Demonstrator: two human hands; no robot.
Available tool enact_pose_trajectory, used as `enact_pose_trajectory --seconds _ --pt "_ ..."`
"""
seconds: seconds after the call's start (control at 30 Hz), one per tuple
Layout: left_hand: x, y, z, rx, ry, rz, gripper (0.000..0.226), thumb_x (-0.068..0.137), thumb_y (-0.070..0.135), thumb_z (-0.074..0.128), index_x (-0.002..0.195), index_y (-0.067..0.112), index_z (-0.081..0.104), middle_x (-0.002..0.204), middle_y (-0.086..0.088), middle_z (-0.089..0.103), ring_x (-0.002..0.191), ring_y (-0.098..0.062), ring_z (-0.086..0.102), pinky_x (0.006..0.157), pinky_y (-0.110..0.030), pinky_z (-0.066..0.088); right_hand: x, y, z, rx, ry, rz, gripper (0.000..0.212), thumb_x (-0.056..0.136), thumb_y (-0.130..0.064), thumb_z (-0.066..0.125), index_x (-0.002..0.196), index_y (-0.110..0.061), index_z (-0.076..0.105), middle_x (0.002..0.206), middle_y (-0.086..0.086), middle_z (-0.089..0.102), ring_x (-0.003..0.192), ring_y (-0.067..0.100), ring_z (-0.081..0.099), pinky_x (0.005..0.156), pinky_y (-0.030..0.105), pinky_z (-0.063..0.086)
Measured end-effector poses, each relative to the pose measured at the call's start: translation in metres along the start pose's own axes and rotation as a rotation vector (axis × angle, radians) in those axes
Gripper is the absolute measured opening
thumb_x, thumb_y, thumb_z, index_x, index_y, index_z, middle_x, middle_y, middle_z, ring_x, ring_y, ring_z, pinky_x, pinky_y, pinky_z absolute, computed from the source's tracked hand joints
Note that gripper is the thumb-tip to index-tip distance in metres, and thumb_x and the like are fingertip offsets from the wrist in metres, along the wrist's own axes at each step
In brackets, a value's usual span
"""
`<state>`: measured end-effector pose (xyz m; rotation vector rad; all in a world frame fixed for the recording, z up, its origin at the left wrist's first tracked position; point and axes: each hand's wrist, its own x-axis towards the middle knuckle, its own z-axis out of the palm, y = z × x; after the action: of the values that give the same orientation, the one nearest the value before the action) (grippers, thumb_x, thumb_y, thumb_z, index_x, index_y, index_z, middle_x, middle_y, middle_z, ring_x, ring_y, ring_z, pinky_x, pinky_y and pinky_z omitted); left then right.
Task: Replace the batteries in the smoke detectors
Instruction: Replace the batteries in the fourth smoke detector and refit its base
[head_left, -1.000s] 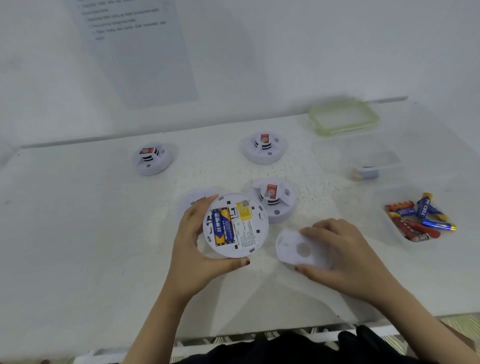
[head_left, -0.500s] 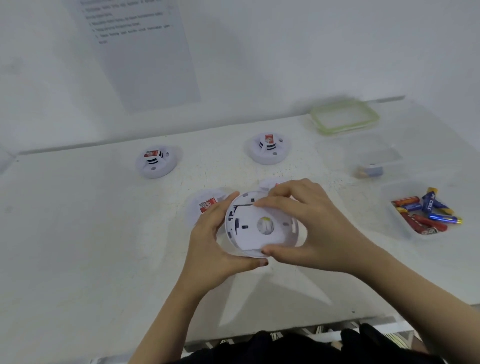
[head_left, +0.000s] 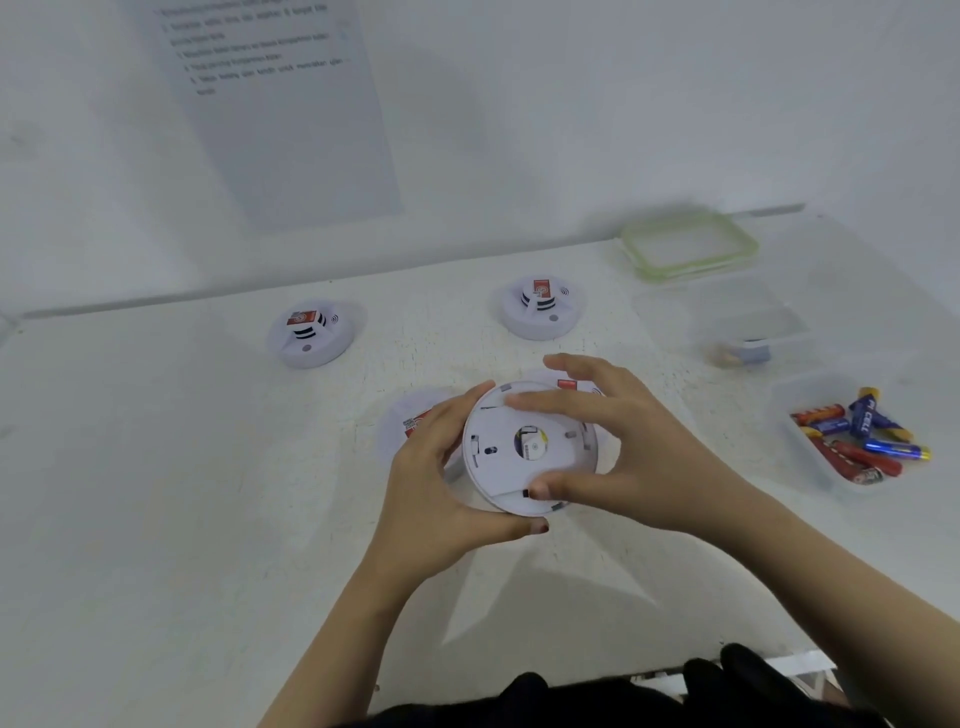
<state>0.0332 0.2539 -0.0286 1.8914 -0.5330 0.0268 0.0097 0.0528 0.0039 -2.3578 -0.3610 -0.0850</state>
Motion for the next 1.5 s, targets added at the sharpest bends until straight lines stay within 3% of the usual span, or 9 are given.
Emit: enact_pose_trajectory --seconds 0.13,0.23,0.37,0.57,0.77,0.9,1.07,1.27,1.5 --pt "0.002 -0.003 0.0 -0.006 -0.018 -0.008 0.098 0.044 0.02 0.095 0.133 0.024 0.053 0.126 0.019 0.059 0.12 -0.009 0.056 0.093 -0.031 0.053 0.0 0.003 0.003 0.162 -0.014 0.051 0.06 0.067 -0.044 0.08 0.117 -0.061 0.051 0.134 -0.028 0.035 0.126 -0.011 0.03 0.094 0.004 0.025" --pt "0.004 -0.002 -0.001 -0.061 -0.05 -0.023 0.099 0.042 0.015 0.095 0.131 0.029 0.054 0.124 0.015 0.062 0.118 -0.011 0.058 0.09 -0.028 0.054 0.001 0.005 0.0 0.294 -0.085 0.024 0.056 0.073 -0.047 0.072 0.125 -0.052 0.051 0.135 -0.021 0.048 0.127 -0.004 0.04 0.097 0.011 0.038" --pt "0.008 -0.001 -0.005 -0.109 -0.096 -0.028 0.097 0.043 0.022 0.09 0.132 0.027 0.052 0.126 0.011 0.061 0.121 -0.012 0.056 0.093 -0.026 0.052 0.0 0.007 -0.008 0.491 -0.174 0.066 0.052 0.081 -0.025 0.073 0.129 -0.035 0.056 0.129 -0.014 0.057 0.112 0.007 0.059 0.087 0.025 0.053" --pt "0.01 0.0 -0.007 -0.102 -0.15 -0.021 0.099 0.044 0.024 0.092 0.134 0.024 0.052 0.129 0.007 0.06 0.124 -0.018 0.054 0.097 -0.034 0.051 -0.002 0.007 -0.011 0.726 -0.213 0.126 0.053 0.073 -0.015 0.072 0.124 -0.024 0.061 0.124 -0.007 0.063 0.107 0.014 0.064 0.08 0.028 0.056" --pt "0.01 -0.002 -0.002 -0.077 -0.163 -0.025 0.1 0.046 0.024 0.093 0.136 0.021 0.05 0.131 0.005 0.059 0.125 -0.021 0.053 0.099 -0.037 0.05 -0.003 0.005 -0.018 0.518 -0.221 0.112 0.059 0.073 -0.017 0.078 0.126 -0.033 0.058 0.124 -0.014 0.061 0.092 0.004 0.067 0.072 0.018 0.053" --pt "0.011 -0.001 -0.002 -0.069 -0.167 -0.035 0.101 0.047 0.017 0.094 0.137 0.019 0.05 0.132 0.006 0.059 0.125 -0.018 0.053 0.1 -0.034 0.049 -0.006 0.003 -0.021 0.353 -0.18 0.048 0.067 0.069 -0.025 0.083 0.127 -0.041 0.055 0.126 -0.025 0.056 0.1 0.0 0.063 0.076 0.017 0.052" --pt "0.012 0.004 -0.002 -0.111 -0.177 -0.04 0.098 0.049 0.005 0.092 0.137 0.014 0.05 0.128 0.006 0.062 0.124 -0.016 0.055 0.099 -0.033 0.05 -0.008 0.004 -0.015 0.263 -0.027 -0.004 0.062 0.067 -0.031 0.084 0.121 -0.043 0.056 0.131 -0.016 0.054 0.088 -0.001 0.066 0.069 0.013 0.05" --pt "0.011 0.013 0.0 -0.106 -0.13 -0.006 0.097 0.047 0.007 0.093 0.134 0.021 0.052 0.12 0.013 0.065 0.116 -0.01 0.059 0.09 -0.021 0.052 -0.01 0.005 -0.005 0.285 0.124 -0.057 0.058 0.064 -0.042 0.079 0.119 -0.038 0.059 0.131 -0.01 0.057 0.118 0.001 0.054 0.072 0.018 0.054" --pt "0.008 0.018 0.002 -0.071 -0.079 0.035 0.094 0.047 0.006 0.093 0.127 0.031 0.052 0.115 0.021 0.065 0.111 -0.002 0.06 0.082 -0.012 0.05 -0.012 0.0 0.0 0.245 0.207 -0.091 0.052 0.065 -0.041 0.075 0.114 -0.036 0.058 0.118 -0.024 0.058 0.09 0.002 0.063 0.061 0.016 0.052"
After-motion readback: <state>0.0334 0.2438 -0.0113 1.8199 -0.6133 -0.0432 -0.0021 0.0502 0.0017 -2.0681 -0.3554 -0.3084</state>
